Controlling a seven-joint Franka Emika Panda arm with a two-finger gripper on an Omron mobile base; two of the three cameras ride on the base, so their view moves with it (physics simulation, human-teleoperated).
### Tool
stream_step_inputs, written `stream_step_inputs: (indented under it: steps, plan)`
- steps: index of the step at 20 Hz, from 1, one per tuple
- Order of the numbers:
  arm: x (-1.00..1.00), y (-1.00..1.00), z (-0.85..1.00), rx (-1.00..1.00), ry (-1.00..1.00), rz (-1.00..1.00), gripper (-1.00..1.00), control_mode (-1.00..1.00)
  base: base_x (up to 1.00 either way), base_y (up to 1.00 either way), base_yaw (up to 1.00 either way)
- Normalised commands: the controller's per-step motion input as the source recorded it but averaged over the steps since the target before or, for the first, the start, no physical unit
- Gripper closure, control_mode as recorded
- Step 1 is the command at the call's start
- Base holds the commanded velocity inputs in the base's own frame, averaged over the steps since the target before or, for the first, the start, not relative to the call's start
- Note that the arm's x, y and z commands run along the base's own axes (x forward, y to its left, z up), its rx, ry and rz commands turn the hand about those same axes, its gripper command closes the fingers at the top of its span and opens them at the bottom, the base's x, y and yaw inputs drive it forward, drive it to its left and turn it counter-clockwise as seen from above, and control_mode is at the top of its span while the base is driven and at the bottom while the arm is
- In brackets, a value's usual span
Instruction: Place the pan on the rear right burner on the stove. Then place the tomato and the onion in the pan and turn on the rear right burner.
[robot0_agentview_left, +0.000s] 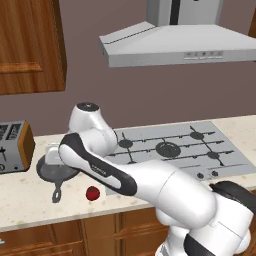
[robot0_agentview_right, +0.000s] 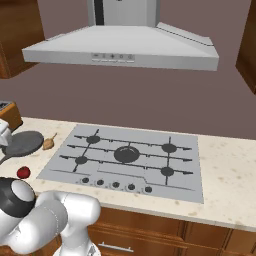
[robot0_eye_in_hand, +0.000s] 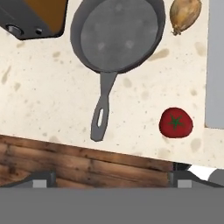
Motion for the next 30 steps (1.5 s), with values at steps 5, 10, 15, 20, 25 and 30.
stream_step_inputs:
  steps: [5, 10, 15, 20, 25, 30]
  plan:
    - [0.17, 0.16, -0.20, 0.00, 0.00, 0.00, -1.00, -1.00, 0.00, 0.00, 0.00]
    - [0.21, 0.16, -0.09, 0.00, 0.00, 0.00, -1.00, -1.00, 0.00, 0.00, 0.00]
    - [0.17, 0.12, -0.02, 0.00, 0.00, 0.00, -1.00, -1.00, 0.00, 0.00, 0.00]
    - [0.15, 0.00, -0.06, -0.01, 0.00, 0.00, -1.00, -1.00, 0.00, 0.00, 0.00]
    - [0.00, 0.00, -0.15, 0.00, 0.00, 0.00, -1.00, -1.00, 0.00, 0.00, 0.00]
    - [0.00, 0.00, -0.30, 0.00, 0.00, 0.00, -1.00, -1.00, 0.00, 0.00, 0.00]
